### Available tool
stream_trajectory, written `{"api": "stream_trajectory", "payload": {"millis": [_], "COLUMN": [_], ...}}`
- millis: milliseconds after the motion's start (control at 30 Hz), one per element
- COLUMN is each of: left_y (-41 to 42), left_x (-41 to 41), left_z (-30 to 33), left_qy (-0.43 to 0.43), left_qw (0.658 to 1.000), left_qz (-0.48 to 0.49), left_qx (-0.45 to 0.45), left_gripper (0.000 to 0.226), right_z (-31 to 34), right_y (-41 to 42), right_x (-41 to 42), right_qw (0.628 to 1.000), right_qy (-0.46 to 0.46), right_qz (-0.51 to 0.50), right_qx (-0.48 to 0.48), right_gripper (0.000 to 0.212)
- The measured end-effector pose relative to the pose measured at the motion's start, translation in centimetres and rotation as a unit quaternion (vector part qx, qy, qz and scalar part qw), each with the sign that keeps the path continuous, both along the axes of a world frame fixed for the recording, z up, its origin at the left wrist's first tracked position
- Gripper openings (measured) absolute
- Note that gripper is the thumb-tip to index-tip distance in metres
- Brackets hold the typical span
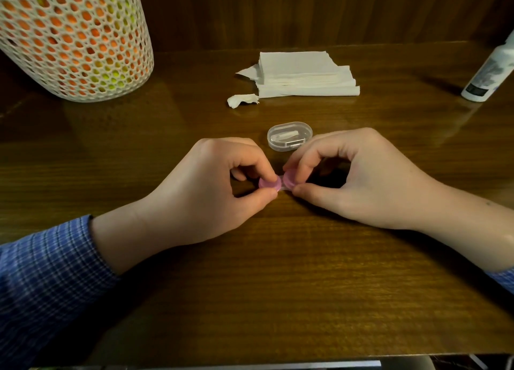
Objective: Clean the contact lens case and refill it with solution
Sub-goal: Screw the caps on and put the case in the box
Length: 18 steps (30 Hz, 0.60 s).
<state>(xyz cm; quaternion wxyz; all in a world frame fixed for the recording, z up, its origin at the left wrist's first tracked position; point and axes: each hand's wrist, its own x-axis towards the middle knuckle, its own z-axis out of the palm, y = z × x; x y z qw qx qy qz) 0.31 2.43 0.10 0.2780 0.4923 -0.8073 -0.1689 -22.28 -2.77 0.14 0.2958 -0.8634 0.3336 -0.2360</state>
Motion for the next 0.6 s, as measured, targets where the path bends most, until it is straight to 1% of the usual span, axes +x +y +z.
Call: {"api": "stream_trajectory", "payload": {"millis": [167,600], "left_y": [0.03,-0.06], "left_x": [-0.04,0.08], "left_z": [0.02,0.07], "left_qy": [0.002,-0.003], "left_qw": [1.000,1.000], "left_qz": [0.001,0.001], "left_qx": [0.003,0.004], "left_gripper": [0.013,0.013], "right_z": [0.23,0.54], "right_y": [0.18,0.21], "right_x": [0.02,0.00], "right_qw": [1.000,0.999], "right_qy": [0.014,0.024], "right_qz": [0.009,0.026], "right_qx": [-0.011,-0.028], "right_gripper": [0.014,0.016]}}
